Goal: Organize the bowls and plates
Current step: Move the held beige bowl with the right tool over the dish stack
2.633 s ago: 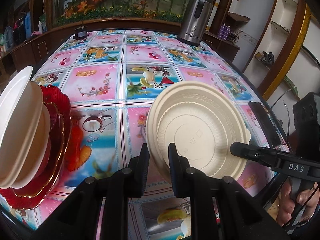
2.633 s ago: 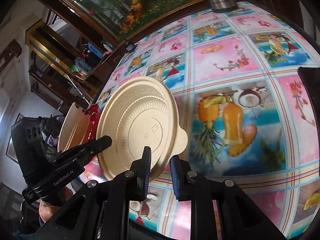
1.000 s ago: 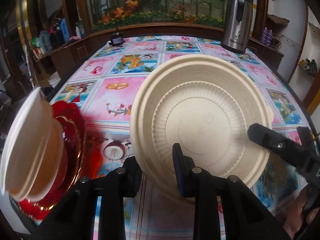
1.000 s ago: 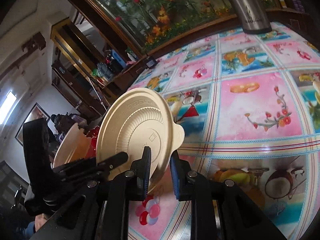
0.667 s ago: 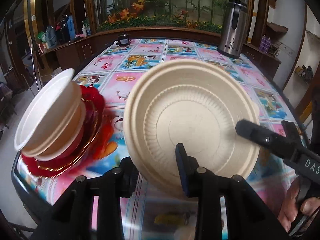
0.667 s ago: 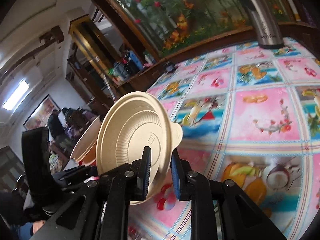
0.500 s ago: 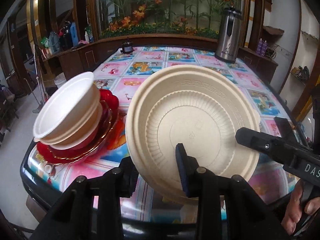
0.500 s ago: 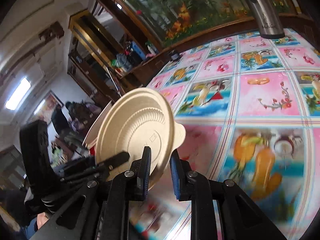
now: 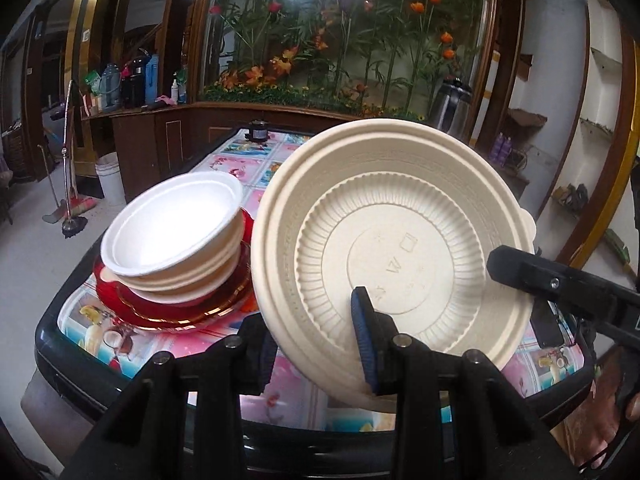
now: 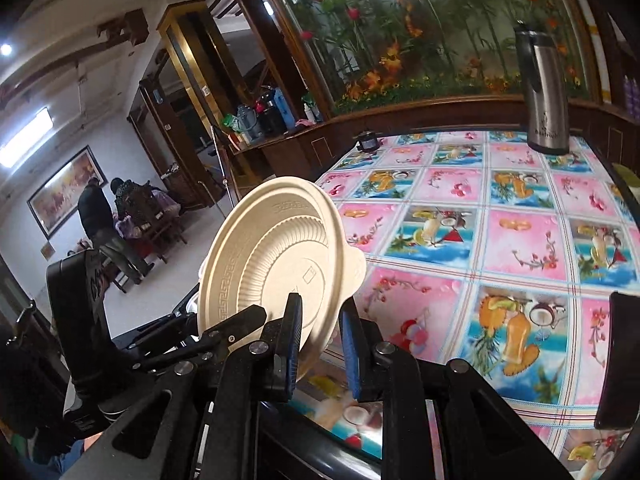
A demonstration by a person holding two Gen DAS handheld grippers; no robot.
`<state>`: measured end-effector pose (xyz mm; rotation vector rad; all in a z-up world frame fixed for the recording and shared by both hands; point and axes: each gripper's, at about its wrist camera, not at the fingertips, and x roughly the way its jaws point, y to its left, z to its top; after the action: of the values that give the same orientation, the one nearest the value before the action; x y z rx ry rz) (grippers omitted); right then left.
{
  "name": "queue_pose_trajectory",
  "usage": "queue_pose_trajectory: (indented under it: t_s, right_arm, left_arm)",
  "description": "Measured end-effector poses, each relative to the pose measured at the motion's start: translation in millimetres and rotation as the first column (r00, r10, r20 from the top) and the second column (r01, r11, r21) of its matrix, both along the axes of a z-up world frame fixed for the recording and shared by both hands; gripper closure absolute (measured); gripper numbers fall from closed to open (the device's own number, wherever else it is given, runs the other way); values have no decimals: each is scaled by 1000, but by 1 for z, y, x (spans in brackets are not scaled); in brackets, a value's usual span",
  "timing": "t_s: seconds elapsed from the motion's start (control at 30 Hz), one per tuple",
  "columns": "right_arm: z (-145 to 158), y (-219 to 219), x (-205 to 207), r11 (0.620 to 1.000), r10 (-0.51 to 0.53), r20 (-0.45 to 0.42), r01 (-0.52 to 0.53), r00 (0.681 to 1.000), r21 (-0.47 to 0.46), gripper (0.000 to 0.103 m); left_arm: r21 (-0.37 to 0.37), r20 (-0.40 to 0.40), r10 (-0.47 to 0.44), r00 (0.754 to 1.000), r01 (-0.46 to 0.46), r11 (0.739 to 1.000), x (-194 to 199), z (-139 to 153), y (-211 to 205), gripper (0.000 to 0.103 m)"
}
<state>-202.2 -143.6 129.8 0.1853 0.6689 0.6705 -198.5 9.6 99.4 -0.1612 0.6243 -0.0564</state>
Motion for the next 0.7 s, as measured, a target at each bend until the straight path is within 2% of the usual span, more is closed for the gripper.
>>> queue_pose_trajectory:
  t_s: [0.13,0.3,0.5,0.7]
  right_arm:
    - [8,18,-1,1000,2,27,-1,1000,-30,82]
    - [7,28,6,998,-1,9,2,1000,-57,82]
    - [-2,25,18,999,-10,-44,8,999,-43,82]
    - [-3,24,20,1000,3,-47,-4,999,-28,82]
  left_arm:
    - [-19,20,7,1000,-6,1000,3,2,14,71]
    - [-38,45,-7,999,9,999,9,7,21,71]
    - [-27,50,-13,999,14,1000,13,9,18,71]
    - [-1,37,7,999,-7,1000,12,9,12,71]
